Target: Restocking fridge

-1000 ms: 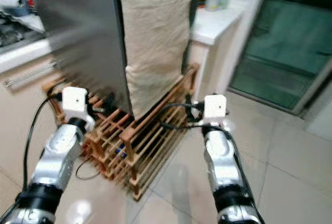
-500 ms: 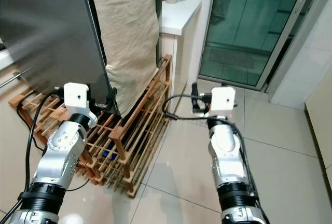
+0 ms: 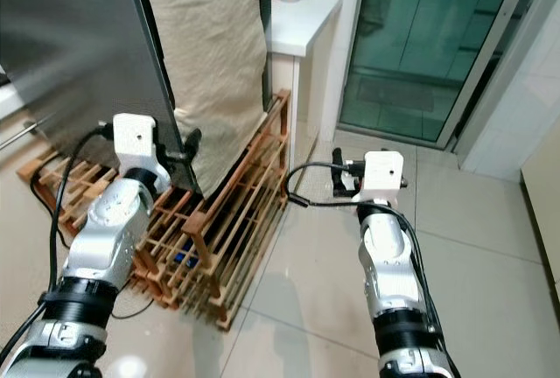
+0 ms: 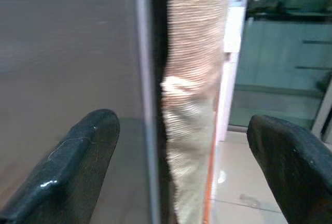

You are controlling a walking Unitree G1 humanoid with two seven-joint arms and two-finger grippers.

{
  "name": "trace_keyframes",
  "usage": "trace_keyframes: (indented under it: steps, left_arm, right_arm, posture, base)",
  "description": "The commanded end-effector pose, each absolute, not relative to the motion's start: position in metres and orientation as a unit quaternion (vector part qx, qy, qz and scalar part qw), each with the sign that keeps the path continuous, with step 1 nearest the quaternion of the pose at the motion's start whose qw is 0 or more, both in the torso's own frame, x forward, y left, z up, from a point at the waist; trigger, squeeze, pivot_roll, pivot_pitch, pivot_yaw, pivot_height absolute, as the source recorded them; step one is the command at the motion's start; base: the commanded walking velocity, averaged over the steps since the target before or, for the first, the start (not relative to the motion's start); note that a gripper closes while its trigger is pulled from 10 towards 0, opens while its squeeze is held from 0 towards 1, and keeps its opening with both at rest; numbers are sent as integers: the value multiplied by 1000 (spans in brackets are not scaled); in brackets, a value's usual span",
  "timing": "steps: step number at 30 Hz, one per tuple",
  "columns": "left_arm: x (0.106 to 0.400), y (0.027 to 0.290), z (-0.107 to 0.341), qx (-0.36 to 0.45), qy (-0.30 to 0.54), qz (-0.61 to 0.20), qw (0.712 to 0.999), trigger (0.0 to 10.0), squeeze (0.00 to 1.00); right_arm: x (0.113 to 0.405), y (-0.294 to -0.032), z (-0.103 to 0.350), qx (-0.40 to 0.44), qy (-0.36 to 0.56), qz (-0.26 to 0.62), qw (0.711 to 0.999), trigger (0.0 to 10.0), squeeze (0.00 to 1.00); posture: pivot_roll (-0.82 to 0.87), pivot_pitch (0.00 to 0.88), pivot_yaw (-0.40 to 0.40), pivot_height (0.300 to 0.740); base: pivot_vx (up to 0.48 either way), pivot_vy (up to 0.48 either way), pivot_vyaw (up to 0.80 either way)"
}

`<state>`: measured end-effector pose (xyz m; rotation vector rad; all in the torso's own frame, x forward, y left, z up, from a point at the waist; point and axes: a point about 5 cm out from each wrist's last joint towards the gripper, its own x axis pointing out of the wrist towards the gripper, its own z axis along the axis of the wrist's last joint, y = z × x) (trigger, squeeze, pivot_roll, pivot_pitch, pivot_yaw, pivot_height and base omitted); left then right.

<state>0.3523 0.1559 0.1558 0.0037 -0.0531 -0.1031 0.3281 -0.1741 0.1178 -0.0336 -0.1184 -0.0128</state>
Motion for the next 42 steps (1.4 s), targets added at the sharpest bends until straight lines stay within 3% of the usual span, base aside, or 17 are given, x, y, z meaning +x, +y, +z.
trace_keyframes:
  steps: [1, 14, 32, 33, 42]
  left_arm:
    - [357, 162, 156, -2, -18, -36, 999, 10000, 0]
    - [369, 141, 162, -48, -27, -76, 996, 10000, 0]
    - [392, 135, 182, -35, -45, -66, 996, 10000, 0]
    - [394, 134, 181, -63, -38, -61, 995, 10000, 0]
    - [399, 134, 180, -59, -36, -18, 997, 10000, 0]
  right_arm:
    - [327, -168, 121, -15, -65, 4, 998, 10000, 0]
    - [323, -165, 120, -26, -61, 16, 998, 10000, 0]
    - [320, -155, 118, -29, -52, 46, 997, 10000, 0]
    - [320, -155, 118, -29, -51, 47, 997, 10000, 0]
    - [319, -154, 119, -29, -51, 50, 997, 10000, 0]
  posture:
    - [-60, 0, 47, 740]
    - [-78, 0, 48, 740]
    - [-96, 0, 55, 740]
    - [-96, 0, 55, 740]
    - [-114, 0, 60, 740]
  base:
    - [0, 0, 0]
    - [0, 0, 0]
    - [0, 0, 0]
    - [0, 0, 0]
    - [0, 0, 0]
